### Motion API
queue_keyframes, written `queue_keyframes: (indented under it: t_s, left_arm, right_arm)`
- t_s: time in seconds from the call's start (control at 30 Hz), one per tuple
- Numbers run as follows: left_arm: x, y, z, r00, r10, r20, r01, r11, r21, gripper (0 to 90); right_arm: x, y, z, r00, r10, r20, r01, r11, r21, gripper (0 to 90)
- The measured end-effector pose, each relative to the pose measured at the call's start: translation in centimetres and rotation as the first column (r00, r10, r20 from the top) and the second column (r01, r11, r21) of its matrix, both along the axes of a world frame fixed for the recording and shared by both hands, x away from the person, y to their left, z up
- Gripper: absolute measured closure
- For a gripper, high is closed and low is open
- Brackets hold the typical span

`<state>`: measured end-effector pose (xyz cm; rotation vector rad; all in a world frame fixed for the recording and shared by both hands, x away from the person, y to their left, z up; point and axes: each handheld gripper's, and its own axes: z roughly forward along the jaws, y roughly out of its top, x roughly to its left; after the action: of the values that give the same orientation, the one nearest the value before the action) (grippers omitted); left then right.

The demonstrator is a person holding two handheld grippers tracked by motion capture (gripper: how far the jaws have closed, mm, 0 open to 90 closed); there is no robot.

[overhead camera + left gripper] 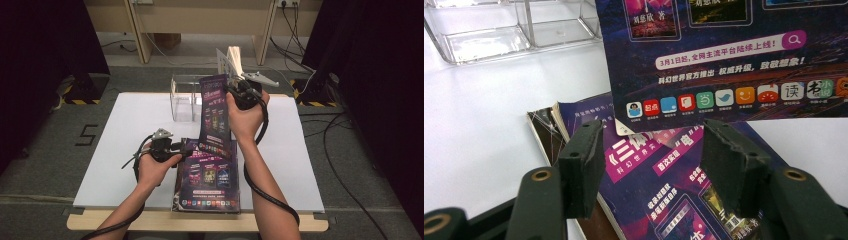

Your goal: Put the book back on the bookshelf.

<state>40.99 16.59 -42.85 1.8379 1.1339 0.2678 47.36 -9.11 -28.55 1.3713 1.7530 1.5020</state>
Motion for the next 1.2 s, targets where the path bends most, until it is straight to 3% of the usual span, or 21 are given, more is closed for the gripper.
queue_keyframes:
  t_s: [1.2]
  left_arm:
    - [0.1, 0.4, 0.5, 0.9999, 0.012, 0.011, -0.011, 0.9999, -0.008, 42.5]
  right_arm:
    - [1.3, 0.5, 1.0, 0.9989, -0.027, 0.039, 0.027, 1.0, 0.005, 84.7]
